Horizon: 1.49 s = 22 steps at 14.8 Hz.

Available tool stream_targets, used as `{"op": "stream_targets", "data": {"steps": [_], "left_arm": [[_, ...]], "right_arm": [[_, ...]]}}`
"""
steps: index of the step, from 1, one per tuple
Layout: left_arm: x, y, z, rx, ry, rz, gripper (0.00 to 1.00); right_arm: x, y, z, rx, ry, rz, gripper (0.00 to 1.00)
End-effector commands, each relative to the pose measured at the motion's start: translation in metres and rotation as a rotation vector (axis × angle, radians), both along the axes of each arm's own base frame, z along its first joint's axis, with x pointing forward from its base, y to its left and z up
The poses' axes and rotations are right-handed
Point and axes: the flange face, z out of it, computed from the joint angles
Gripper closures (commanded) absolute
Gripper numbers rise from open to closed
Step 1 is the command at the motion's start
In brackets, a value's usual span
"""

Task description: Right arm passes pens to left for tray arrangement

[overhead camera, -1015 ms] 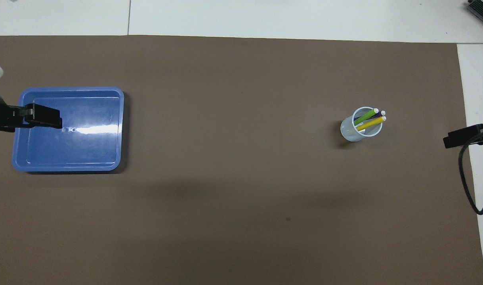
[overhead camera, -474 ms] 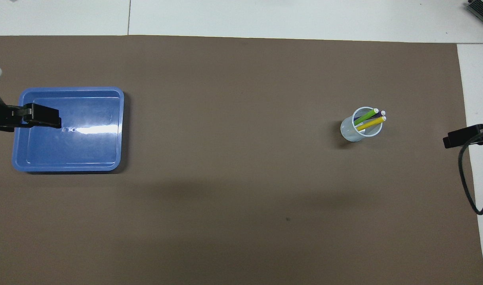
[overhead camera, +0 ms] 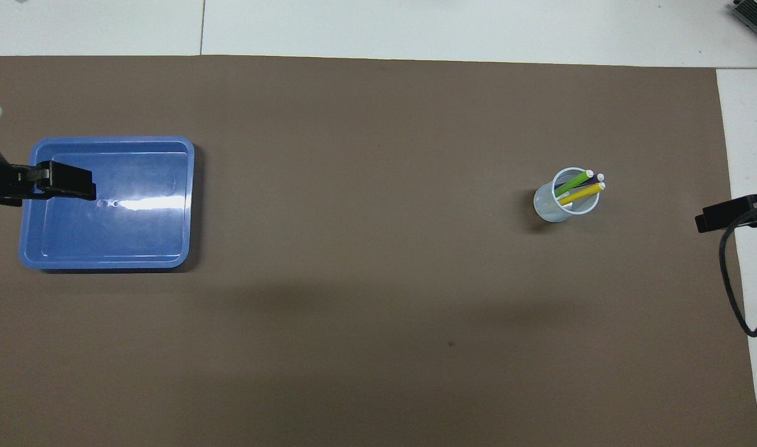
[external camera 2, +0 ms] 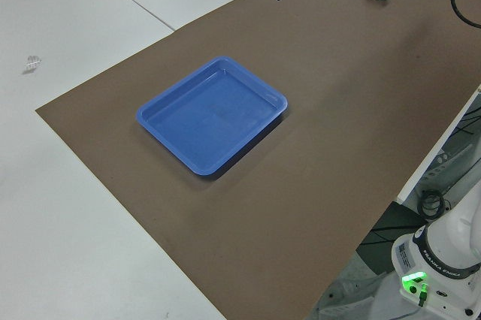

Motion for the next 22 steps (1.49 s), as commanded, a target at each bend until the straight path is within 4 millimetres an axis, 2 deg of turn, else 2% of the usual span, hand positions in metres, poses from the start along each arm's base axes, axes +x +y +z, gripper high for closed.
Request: {"op": "stream_targets", "data": {"steps": [1, 9, 15, 17, 19, 22], "left_arm": [[-0.001, 0.001, 0.003, -0.033, -0.018, 0.075, 0.00], [0.004, -0.010, -0.012, -0.197, -0.058, 0.423, 0.00], [0.012, -0.020, -0.001, -0.308, -0.083, 0.824, 0.00], [0.013, -0.026, 0.000, -0.314, -0.083, 0.850, 0.00], [0.006, -0.030, -0.009, -0.295, -0.048, 0.860, 0.00], [0.011, -0.023, -0.004, -0.341, -0.056, 1.067, 0.00]], "right_arm": [[-0.007, -0.002, 0.001, 0.004, 0.000, -0.015, 0.00], [-0.007, -0.002, 0.002, 0.004, -0.002, -0.015, 0.00], [-0.008, -0.005, 0.001, 0.004, 0.000, -0.022, 0.00], [-0.008, -0.007, 0.001, 0.005, 0.001, -0.025, 0.00], [-0.008, -0.008, 0.001, 0.005, 0.003, -0.028, 0.00], [-0.008, -0.008, 0.001, 0.005, 0.000, -0.030, 0.00]]}}
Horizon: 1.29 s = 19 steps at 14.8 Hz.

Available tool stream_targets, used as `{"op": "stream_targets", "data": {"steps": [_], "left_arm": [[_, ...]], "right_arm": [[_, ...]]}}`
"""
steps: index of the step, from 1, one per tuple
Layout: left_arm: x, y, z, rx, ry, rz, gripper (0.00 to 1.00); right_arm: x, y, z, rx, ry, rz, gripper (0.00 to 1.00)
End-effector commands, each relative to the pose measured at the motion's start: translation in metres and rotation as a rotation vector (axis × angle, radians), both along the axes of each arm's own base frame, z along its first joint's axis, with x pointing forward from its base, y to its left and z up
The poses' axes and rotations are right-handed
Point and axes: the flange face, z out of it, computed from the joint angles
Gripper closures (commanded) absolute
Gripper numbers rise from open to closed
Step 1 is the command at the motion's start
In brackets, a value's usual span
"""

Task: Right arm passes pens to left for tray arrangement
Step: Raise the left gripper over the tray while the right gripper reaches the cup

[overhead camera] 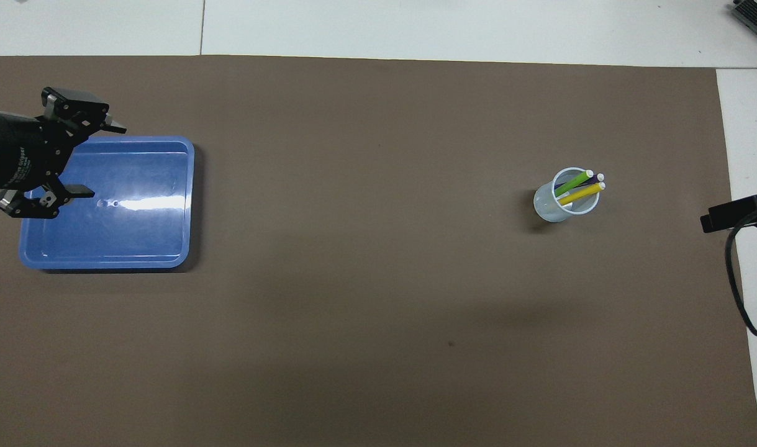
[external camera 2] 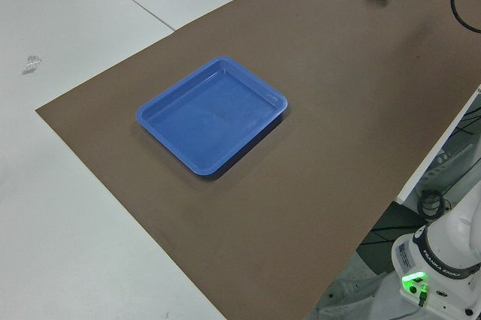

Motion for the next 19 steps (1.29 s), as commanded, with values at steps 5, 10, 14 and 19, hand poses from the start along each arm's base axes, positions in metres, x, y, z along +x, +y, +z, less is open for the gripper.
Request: {"op": "stream_targets", "data": {"steps": [5, 10, 14, 19], "left_arm": [[-0.011, -0.029, 0.002, -0.094, 0.023, 0.216, 0.00], [-0.018, -0.044, -0.010, -0.184, 0.058, 0.306, 0.00], [-0.017, -0.043, -0.026, -0.207, 0.058, 0.366, 0.00], [-0.023, -0.055, -0.075, -0.264, 0.091, 0.448, 0.00]], "right_arm": [[-0.011, 0.000, 0.005, 0.005, -0.004, -0.001, 0.00], [-0.021, -0.003, -0.033, 0.021, -0.012, 0.120, 0.00], [-0.014, -0.002, -0.071, 0.036, -0.015, 0.210, 0.00], [0.028, 0.013, -0.117, 0.084, -0.060, 0.250, 0.00]]}}
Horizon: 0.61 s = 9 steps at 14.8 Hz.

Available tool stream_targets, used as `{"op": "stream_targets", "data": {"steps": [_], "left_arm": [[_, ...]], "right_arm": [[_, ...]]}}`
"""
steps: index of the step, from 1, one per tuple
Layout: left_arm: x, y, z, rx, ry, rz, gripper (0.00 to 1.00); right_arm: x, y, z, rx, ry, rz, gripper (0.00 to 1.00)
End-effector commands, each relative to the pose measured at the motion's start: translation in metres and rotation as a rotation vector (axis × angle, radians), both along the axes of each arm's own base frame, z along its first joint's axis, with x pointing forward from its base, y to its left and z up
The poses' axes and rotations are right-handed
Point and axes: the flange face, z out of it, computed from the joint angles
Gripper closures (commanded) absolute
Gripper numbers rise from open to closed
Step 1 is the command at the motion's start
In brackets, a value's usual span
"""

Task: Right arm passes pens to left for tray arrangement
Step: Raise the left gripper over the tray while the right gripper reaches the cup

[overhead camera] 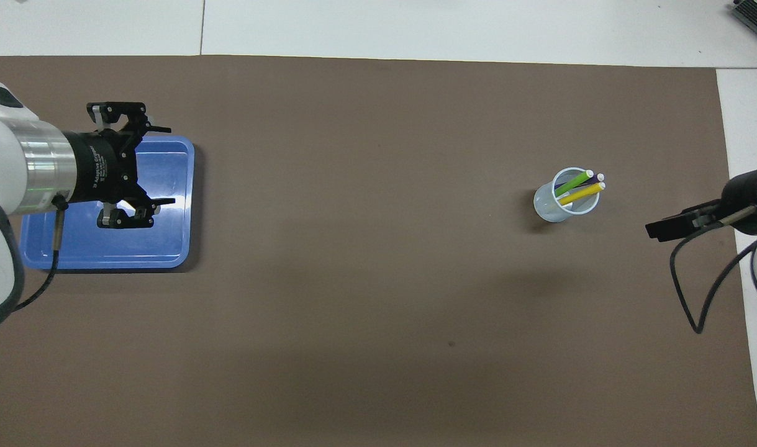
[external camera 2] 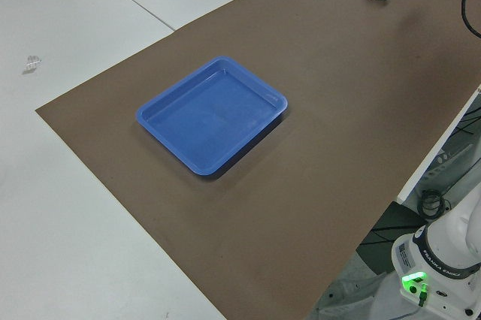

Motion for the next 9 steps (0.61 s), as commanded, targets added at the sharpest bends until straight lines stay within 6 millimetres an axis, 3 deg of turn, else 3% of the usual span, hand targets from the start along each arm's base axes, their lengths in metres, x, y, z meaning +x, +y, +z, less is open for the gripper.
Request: {"op": "stream_targets", "data": {"steps": [1, 3, 6, 9], "left_arm": [[-0.015, -0.015, -0.030, -0.029, 0.013, 0.021, 0.00], [-0.017, -0.047, -0.043, -0.038, -0.009, -0.007, 0.00], [-0.004, -0.054, -0.060, -0.058, -0.021, 0.056, 0.00], [0.001, -0.079, -0.075, -0.094, -0.043, 0.120, 0.00]], "right_arm": [[0.021, 0.009, -0.031, 0.006, -0.001, 0.048, 0.00], [0.040, 0.022, -0.053, 0.018, 0.005, 0.148, 0.00], [0.054, 0.024, -0.076, 0.022, 0.008, 0.281, 0.00], [0.063, 0.027, -0.091, 0.014, -0.007, 0.379, 0.00]]}}
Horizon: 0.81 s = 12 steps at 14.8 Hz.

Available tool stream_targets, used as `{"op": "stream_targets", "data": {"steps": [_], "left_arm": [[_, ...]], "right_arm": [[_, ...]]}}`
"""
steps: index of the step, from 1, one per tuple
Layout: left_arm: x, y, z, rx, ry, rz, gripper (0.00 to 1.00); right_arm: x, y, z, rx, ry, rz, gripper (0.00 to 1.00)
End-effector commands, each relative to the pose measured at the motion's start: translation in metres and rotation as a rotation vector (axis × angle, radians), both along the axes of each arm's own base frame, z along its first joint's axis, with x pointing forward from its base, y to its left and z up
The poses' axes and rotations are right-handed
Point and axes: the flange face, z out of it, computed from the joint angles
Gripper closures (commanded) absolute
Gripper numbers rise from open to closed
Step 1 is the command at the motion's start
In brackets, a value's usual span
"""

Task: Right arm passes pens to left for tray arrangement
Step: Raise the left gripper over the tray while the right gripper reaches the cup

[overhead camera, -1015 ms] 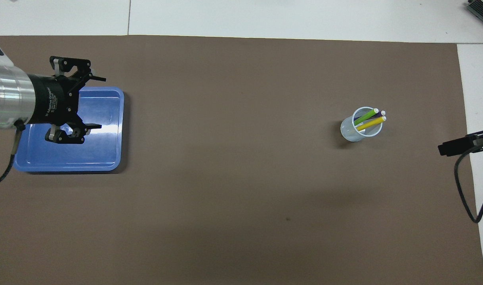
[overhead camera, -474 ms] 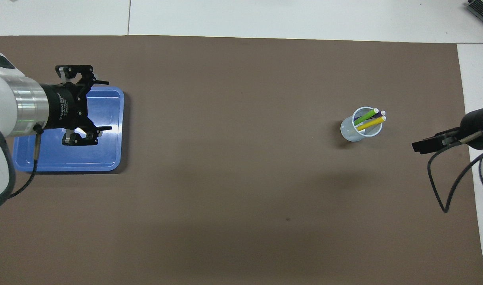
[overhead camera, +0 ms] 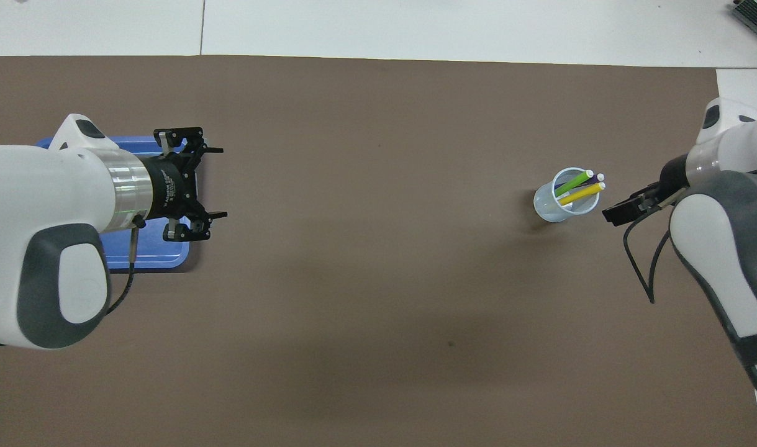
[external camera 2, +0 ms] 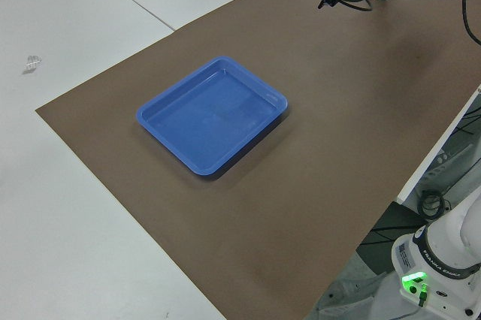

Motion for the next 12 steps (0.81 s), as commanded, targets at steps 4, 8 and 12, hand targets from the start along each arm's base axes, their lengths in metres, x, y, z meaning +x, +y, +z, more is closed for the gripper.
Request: {"op": "stream_targets", "data": {"steps": [4, 8, 12], "left_arm": [[0.006, -0.023, -0.024, -0.048, -0.017, 0.082, 0.00], [0.008, -0.023, -0.031, -0.044, -0.010, 0.081, 0.00], [0.005, -0.028, -0.035, -0.044, -0.011, 0.077, 0.00]], "right_arm": [[0.028, 0.012, -0.008, 0.007, -0.067, 0.160, 0.00], [0.051, 0.025, -0.030, 0.006, -0.095, 0.184, 0.00], [0.055, 0.032, -0.040, 0.029, -0.105, 0.172, 0.04]]}}
